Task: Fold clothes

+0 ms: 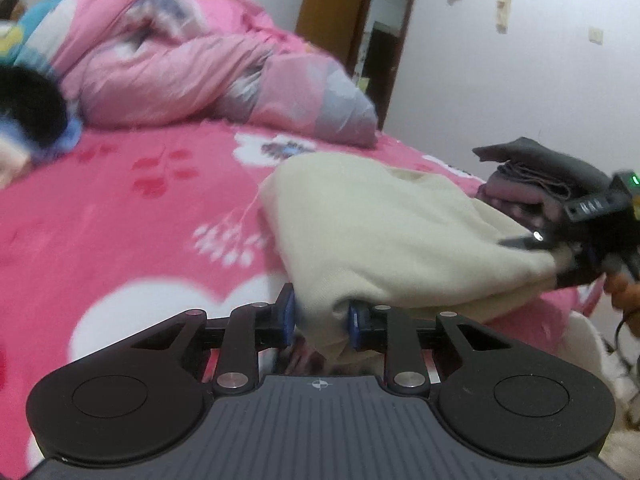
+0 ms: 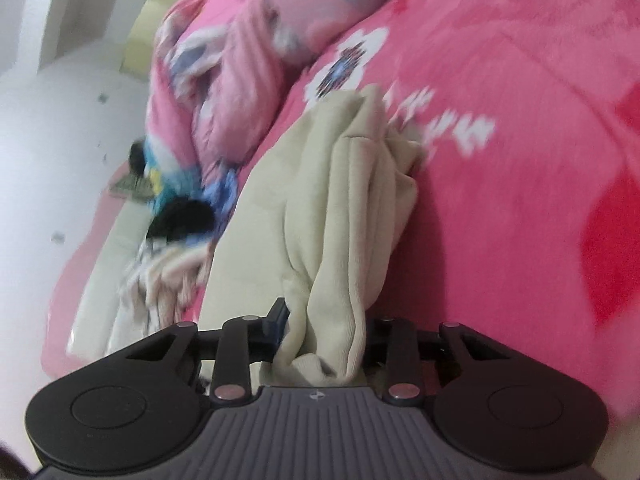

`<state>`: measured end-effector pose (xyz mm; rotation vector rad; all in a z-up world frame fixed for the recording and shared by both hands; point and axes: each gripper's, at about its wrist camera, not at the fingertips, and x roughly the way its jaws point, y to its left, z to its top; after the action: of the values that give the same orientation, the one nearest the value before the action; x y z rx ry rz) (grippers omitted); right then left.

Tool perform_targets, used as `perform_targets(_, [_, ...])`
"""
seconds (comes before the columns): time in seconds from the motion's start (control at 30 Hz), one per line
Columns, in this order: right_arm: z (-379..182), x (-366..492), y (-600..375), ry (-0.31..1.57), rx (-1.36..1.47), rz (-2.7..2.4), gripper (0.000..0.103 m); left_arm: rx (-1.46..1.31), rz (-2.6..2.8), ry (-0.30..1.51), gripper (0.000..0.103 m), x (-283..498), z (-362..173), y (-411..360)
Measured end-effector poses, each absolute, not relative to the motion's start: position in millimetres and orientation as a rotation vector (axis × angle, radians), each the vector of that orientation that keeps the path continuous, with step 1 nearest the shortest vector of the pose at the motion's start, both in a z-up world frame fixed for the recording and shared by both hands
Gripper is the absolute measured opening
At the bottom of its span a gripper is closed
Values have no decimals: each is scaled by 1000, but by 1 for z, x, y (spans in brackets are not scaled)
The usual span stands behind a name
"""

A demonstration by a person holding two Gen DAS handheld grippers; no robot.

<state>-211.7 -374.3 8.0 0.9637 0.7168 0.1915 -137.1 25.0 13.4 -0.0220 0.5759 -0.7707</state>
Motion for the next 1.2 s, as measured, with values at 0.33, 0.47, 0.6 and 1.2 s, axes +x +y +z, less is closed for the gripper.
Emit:
perform_targets(0.33, [0, -304, -419, 431, 1176, 97, 51, 115, -731, 585, 36, -154, 32, 36])
perform_targets(0.47, [-9, -291, -407, 459, 1186, 158, 51, 320, -703, 510, 36, -168, 33, 11])
perform_targets(0.6, [-11, -268, -392, 498, 1145, 196, 46, 539, -665, 402, 36, -180, 22, -14])
perform_targets(1.2, [17, -250, -365, 593, 893, 125, 10, 357, -660, 389, 21, -168, 29, -2])
